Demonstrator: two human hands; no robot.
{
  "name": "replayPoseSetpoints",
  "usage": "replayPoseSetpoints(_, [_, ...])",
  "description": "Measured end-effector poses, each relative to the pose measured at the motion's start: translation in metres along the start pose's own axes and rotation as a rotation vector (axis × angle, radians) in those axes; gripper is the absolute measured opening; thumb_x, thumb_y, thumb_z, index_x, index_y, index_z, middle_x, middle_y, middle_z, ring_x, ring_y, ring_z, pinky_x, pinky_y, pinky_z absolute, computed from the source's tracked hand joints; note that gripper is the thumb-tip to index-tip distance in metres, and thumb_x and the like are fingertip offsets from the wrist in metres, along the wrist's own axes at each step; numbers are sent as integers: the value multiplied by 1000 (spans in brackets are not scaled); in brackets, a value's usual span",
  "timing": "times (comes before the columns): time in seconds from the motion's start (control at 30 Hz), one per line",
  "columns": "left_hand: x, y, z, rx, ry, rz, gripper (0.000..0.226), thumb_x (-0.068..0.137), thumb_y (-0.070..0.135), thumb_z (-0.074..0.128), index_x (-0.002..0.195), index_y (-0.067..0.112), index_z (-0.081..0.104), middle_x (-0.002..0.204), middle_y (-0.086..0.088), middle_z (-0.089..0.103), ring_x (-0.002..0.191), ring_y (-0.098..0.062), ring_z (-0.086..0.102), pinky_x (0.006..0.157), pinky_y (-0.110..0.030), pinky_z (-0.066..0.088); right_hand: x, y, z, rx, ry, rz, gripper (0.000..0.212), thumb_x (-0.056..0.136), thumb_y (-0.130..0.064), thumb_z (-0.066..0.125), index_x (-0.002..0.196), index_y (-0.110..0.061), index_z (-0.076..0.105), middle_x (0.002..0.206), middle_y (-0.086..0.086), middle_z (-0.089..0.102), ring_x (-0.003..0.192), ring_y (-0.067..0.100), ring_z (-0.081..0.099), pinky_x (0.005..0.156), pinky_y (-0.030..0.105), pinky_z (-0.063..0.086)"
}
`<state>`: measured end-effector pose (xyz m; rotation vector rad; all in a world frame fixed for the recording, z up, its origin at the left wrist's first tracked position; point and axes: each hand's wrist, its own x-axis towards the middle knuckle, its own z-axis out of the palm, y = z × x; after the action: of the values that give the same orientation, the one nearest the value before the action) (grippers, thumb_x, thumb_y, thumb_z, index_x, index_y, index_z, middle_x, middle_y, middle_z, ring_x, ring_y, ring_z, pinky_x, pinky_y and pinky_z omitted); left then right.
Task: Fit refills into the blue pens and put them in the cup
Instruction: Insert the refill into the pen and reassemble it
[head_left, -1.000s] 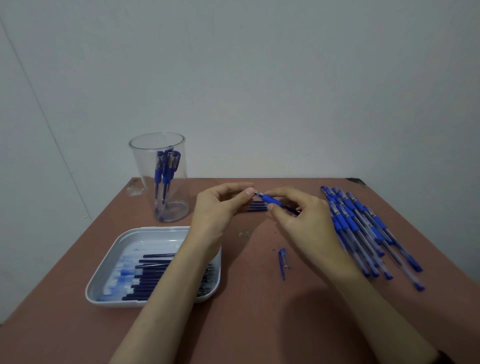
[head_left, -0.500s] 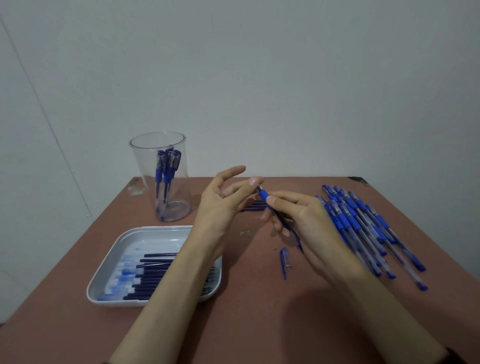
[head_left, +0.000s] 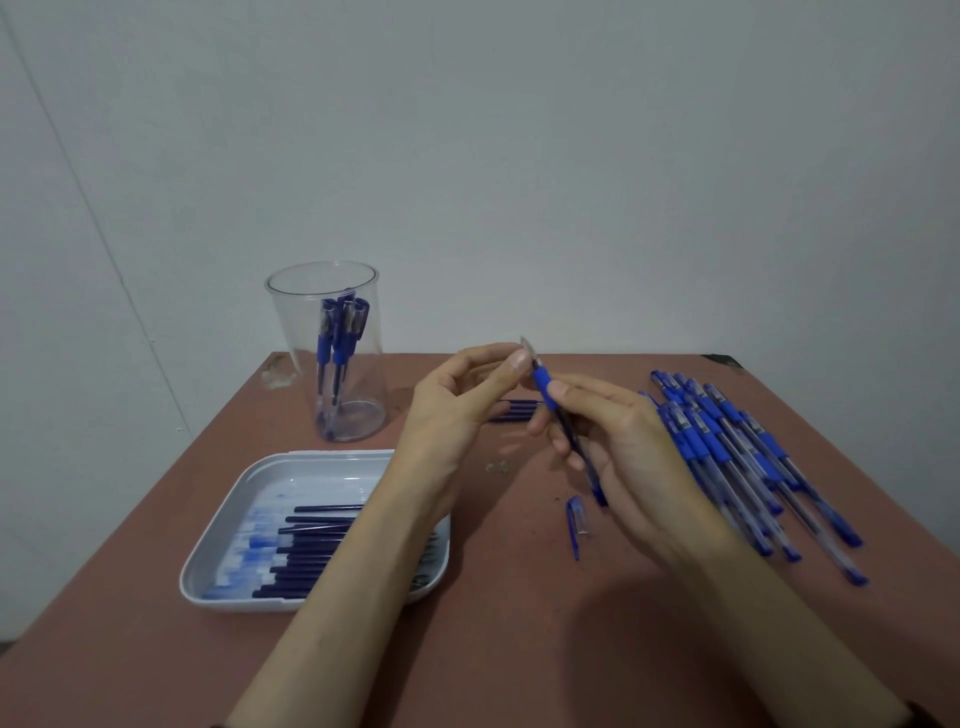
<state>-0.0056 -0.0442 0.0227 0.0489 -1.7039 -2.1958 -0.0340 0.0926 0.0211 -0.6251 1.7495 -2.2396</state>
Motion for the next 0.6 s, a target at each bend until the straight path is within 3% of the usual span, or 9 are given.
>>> replayPoseSetpoints(0.1, [0, 1, -2, 51, 0, 3, 17, 86, 28, 62, 92, 15, 72, 89, 6, 72, 92, -4, 64, 87, -26, 48, 2, 0, -2, -62, 78, -31, 18, 92, -8, 57, 101, -5, 71, 66, 9, 63, 51, 11, 44, 46, 23, 32])
replayPoseSetpoints(0.2, [-1, 1, 1, 64, 4, 18, 24, 78, 35, 66, 89, 16, 74, 90, 3, 73, 93, -5, 65, 83, -24, 48, 0, 2, -1, -252, 118, -98, 16, 91, -9, 61, 98, -17, 73, 67, 4, 66, 54, 5, 50, 50, 20, 37])
replayPoseSetpoints(0.3, [-1, -2, 2, 65, 36, 29, 15, 80, 29, 68, 82, 14, 73, 84, 1, 72, 85, -6, 66, 84, -22, 50, -2, 3, 0, -341, 104, -135, 16, 90, -12, 63, 99, -22, 72, 69, 1, 68, 56, 0, 54, 53, 17, 41])
replayPoseSetpoints(0.5, [0, 0, 0, 26, -18, 17, 16, 84, 21, 65, 84, 6, 70, 64, 7, 65, 63, -1, 59, 68, -12, 47, -2, 2, 0, -78, 10, 18, 14, 91, -8, 58, 100, -7, 69, 68, 9, 63, 48, 9, 40, 47, 24, 30])
replayPoseSetpoints(0.6, [0, 2, 0, 22, -28, 31, 14, 84, 18, 64, 82, 7, 70, 69, 4, 68, 66, -2, 62, 66, -10, 48, 0, 3, -1, -21, -37, 53, 13, 91, -7, 56, 97, -5, 68, 67, 11, 62, 47, 10, 38, 45, 23, 26])
